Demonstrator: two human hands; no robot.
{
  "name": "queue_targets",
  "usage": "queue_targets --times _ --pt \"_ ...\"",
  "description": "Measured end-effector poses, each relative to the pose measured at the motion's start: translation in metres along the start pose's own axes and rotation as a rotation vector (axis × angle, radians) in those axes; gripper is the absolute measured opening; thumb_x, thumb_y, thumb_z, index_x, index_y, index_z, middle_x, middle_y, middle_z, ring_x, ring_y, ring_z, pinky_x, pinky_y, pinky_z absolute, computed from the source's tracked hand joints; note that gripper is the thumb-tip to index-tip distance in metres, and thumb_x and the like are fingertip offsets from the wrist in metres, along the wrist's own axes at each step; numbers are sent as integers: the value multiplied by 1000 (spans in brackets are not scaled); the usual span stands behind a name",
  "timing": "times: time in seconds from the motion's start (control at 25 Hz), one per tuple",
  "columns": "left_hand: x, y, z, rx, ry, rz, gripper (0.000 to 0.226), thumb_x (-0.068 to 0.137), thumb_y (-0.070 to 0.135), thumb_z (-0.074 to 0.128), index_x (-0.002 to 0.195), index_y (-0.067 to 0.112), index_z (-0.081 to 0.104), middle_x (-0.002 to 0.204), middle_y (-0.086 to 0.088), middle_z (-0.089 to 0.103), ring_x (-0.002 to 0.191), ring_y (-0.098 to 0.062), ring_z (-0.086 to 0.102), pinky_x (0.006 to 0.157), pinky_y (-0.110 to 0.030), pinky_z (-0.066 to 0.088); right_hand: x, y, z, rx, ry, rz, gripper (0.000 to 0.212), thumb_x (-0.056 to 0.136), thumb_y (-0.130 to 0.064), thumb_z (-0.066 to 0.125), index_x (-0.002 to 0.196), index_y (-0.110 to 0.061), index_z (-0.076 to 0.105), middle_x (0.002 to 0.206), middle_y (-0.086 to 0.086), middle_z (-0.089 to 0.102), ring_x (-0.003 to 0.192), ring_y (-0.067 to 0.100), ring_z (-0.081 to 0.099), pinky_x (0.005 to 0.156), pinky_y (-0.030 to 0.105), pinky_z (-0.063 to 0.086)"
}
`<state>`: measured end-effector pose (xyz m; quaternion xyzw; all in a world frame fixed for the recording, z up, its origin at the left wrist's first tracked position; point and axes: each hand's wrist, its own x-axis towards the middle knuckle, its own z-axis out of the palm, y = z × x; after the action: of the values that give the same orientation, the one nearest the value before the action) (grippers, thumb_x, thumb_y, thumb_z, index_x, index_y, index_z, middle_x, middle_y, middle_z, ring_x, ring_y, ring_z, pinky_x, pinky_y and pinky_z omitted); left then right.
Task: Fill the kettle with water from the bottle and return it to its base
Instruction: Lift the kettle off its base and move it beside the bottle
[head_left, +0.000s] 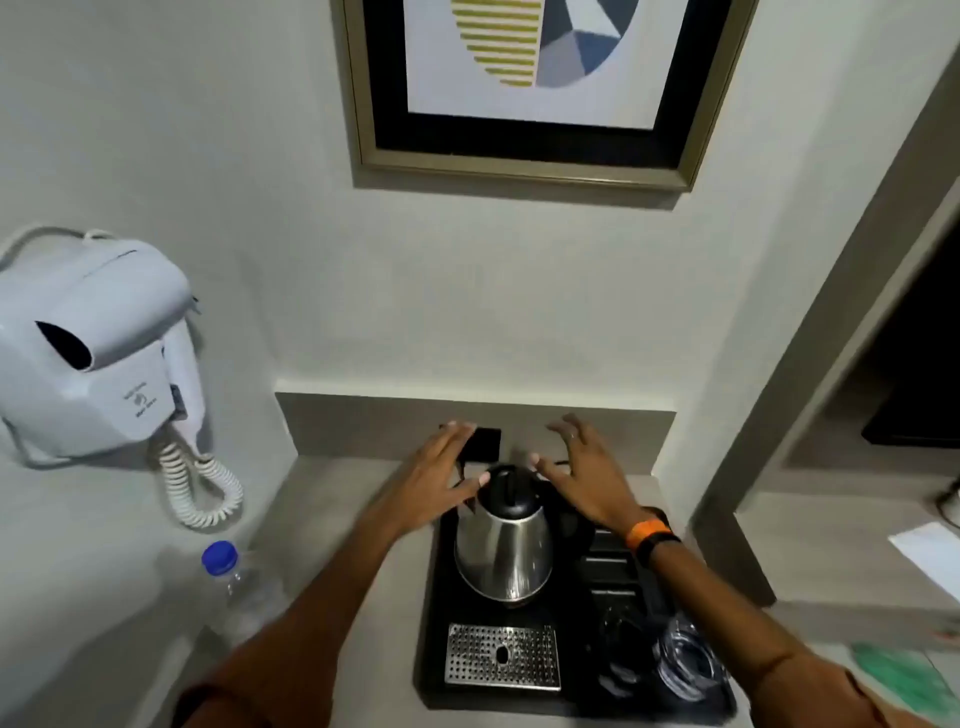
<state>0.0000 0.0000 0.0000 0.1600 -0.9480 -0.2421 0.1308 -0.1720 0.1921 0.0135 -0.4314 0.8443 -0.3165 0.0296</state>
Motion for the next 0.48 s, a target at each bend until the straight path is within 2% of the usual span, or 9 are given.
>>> queue_targets --times 0.12,0.2,0.24,0.32,0.36,0.4,0.48 --pt "-20 -8 35 -203 -116 -160 92 92 59 66 163 31 14 170 5 18 156 -13 17 123 -36 21 -24 17 18 82 -94 67 46 94 -50 59 131 -22 60 138 2 53 130 22 51 109 42 45" --pt "-28 -11 54 -307 -113 -202 102 84 55 78 162 31 17 166 9 28 149 -5 30 118 -26 28 -36 23 23 158 -121 102 44 92 -54 57 123 -24 64 123 -1 63 118 17 60 101 38 50" --pt "-29 -10 58 -357 -101 -220 106 78 56 83 160 36 19 161 18 33 141 7 34 112 -16 31 -38 24 23 190 -116 100 44 91 -54 58 123 -25 65 119 -3 66 114 15 61 100 37 51" --pt "-31 -8 65 -409 -66 -233 110 63 58 91 149 59 22 142 47 35 122 32 36 95 6 33 -37 25 19 237 -135 72 36 92 -42 65 124 -26 64 118 -2 68 112 13 62 100 36 51" --pt "-32 -8 70 -441 -41 -251 110 56 56 94 141 68 25 134 53 37 121 34 36 92 7 36 -35 28 19 255 -153 58 33 92 -32 69 125 -26 64 118 0 68 112 13 63 101 38 52" --pt "-32 -8 75 -472 -11 -260 110 51 54 97 135 71 28 133 51 41 124 28 41 96 1 41 -33 30 18 263 -164 44 35 92 -24 71 126 -25 65 118 2 68 113 14 63 101 40 52" --pt "-31 -8 82 -516 42 -264 110 44 50 100 131 70 35 136 35 51 129 11 50 108 -21 48 -30 31 15 281 -179 26 39 91 -14 73 128 -21 65 117 7 68 113 18 64 102 42 52"
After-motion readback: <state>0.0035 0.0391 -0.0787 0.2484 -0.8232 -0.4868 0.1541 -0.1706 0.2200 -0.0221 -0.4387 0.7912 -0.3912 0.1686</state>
